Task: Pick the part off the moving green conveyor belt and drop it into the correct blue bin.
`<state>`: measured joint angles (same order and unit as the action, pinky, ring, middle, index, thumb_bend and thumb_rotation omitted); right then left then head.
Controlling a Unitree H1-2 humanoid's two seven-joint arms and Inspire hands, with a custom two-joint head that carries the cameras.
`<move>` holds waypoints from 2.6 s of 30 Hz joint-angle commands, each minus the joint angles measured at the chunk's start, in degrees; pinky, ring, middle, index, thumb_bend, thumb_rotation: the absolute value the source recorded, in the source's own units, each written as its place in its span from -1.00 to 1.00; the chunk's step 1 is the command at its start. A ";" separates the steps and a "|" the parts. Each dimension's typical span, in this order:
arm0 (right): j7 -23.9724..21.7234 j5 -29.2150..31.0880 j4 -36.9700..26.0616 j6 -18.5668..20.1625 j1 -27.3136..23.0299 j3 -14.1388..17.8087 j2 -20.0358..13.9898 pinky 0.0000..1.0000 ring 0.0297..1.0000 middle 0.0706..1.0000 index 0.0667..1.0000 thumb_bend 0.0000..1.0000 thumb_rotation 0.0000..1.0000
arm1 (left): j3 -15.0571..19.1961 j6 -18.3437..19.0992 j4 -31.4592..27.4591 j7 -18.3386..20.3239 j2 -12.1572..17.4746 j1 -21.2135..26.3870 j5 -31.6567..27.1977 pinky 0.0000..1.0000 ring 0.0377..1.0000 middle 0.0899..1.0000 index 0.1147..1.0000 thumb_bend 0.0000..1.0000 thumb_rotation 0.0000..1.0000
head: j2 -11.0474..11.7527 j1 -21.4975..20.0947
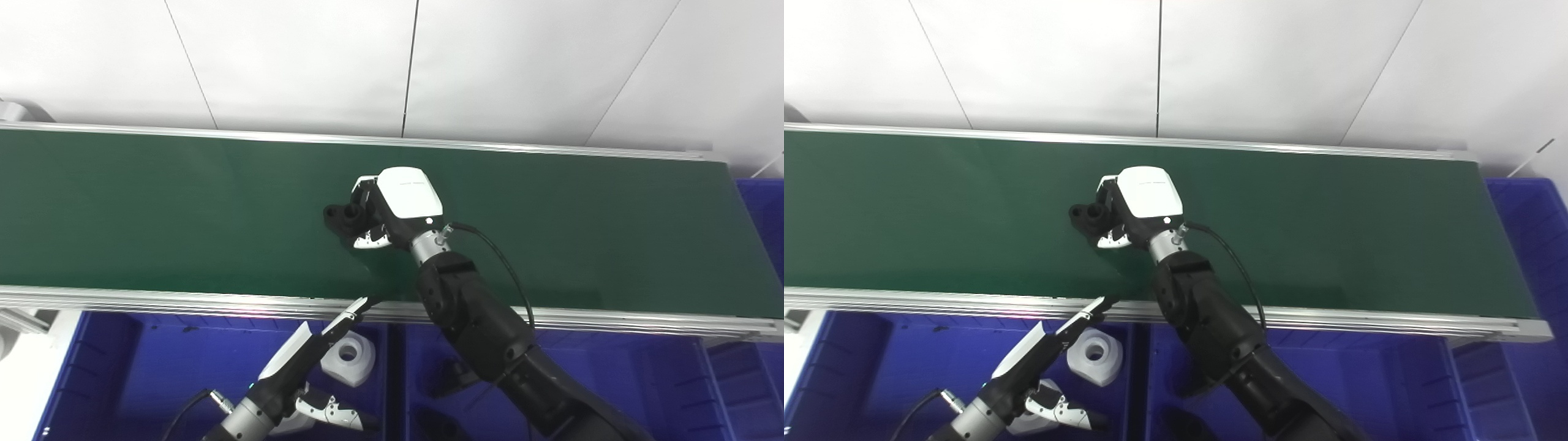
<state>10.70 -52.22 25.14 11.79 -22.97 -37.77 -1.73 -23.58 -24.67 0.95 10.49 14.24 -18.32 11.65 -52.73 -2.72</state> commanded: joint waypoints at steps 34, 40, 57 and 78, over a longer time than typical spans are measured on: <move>-5.30 -1.91 -35.82 3.63 17.61 8.70 -3.68 -0.64 -0.57 -0.14 -0.10 0.05 -1.00 | 1.69 -2.19 -2.43 -0.96 -0.18 -0.39 -1.45 0.88 0.95 0.99 0.94 0.63 -0.30 | -1.30 -2.11; -8.36 -3.86 -44.95 4.94 24.24 11.92 -3.84 -0.63 -0.55 -0.14 -0.10 0.06 -1.00 | 2.50 -2.02 -3.59 0.23 -0.10 -1.08 -2.77 0.86 0.94 0.97 0.93 0.64 -0.32 | -2.19 -3.19; -22.57 6.67 -54.23 1.38 41.59 16.86 -16.17 -0.69 -0.60 -0.14 -0.10 0.06 -1.00 | 5.25 2.34 -7.57 4.01 1.39 -2.38 -8.22 0.89 0.97 1.00 0.94 0.67 -0.26 | -5.91 -9.77; -42.57 -5.07 -41.52 12.04 34.83 11.59 -18.51 0.38 0.58 0.63 0.69 0.19 0.17 | 7.39 2.88 -8.36 6.78 1.92 -1.37 -10.01 0.92 1.00 1.00 0.95 0.62 -0.30 | -7.86 -14.11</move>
<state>-30.72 -56.82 -14.74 22.08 12.69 -26.77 -20.32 -16.62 -20.66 -6.04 16.96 15.87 -20.03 2.76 -60.56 -16.87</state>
